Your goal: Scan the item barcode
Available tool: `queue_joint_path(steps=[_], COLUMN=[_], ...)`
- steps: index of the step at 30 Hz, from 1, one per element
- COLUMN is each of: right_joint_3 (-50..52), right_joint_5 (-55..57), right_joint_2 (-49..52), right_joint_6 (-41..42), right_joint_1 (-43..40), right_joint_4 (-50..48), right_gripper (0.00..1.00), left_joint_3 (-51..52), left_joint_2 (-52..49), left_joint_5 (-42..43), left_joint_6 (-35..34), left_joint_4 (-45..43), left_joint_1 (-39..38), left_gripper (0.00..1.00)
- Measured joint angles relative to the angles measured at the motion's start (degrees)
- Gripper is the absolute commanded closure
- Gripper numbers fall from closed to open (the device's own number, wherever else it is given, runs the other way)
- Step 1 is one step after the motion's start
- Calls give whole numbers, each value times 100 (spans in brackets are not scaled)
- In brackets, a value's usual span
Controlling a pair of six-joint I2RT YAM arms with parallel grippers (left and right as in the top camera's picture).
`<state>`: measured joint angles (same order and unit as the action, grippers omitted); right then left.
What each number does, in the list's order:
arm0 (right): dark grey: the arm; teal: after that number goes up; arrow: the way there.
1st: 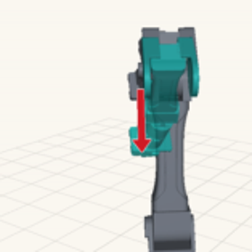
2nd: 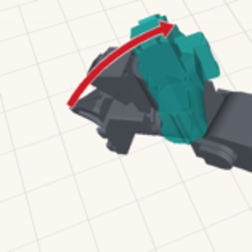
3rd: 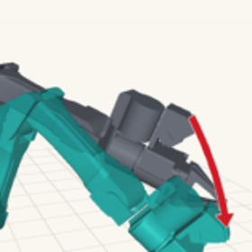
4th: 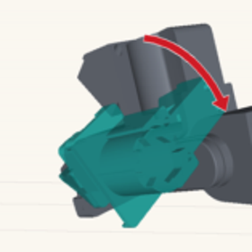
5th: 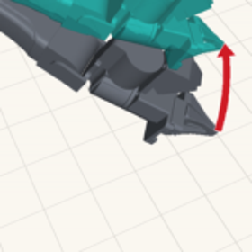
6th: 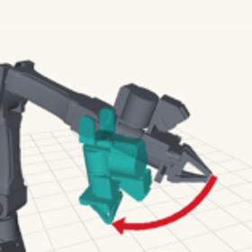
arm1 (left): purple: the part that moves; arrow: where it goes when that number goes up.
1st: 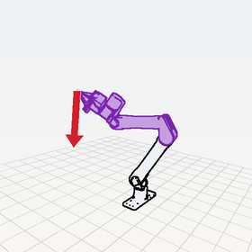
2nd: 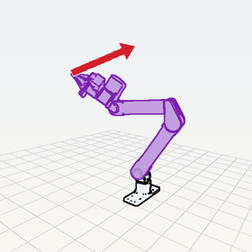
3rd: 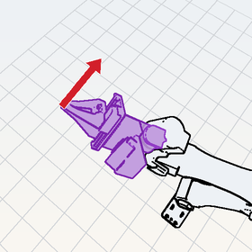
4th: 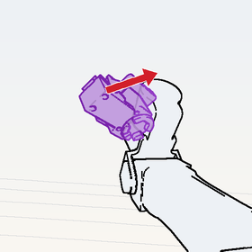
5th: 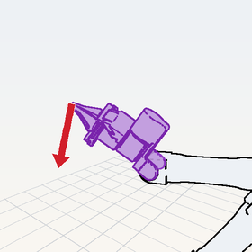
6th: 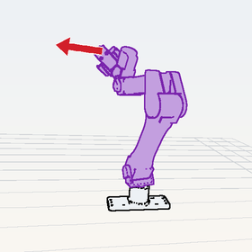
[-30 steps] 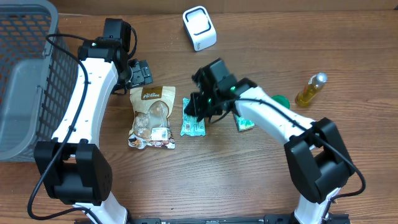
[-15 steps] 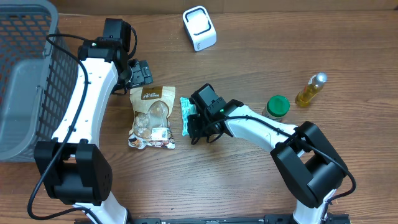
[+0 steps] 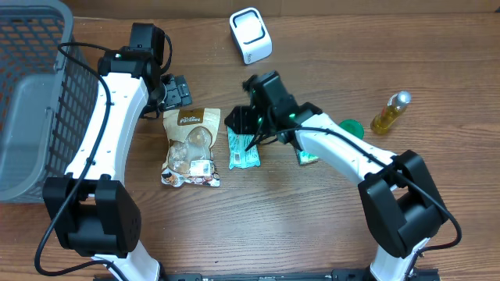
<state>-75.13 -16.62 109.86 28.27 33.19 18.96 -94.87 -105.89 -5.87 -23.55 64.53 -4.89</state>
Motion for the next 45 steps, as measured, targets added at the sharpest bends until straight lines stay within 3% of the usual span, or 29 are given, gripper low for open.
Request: queue_joint_path(steps=[8,17,23,33,37,45], right_joint_3=[0,0,-131,-129,-129,-125], right_joint_5=[737,986,1117,1005,916,179], right_joint_2=[70,826,861,350,74,-175], right_joint_6=[-2,-162,-254,448,376,326], right_joint_1=[-57,-46,-63,-129,-160,-455], right_joint_4=[-446,-319,378,2332,2457,2588], right_gripper=[50,43,42,34,28,28], left_joint_3=[0,0,0,0,0,0], left_joint_2=[0,0,0,0,0,0], left_joint_5=[0,0,0,0,0,0], left_joint_6=[0,0,0,0,0,0], left_joint_4=[2,0,0,2,0,0], left_joint_1=[0,0,0,0,0,0], left_gripper=[0,1,0,1,1,0])
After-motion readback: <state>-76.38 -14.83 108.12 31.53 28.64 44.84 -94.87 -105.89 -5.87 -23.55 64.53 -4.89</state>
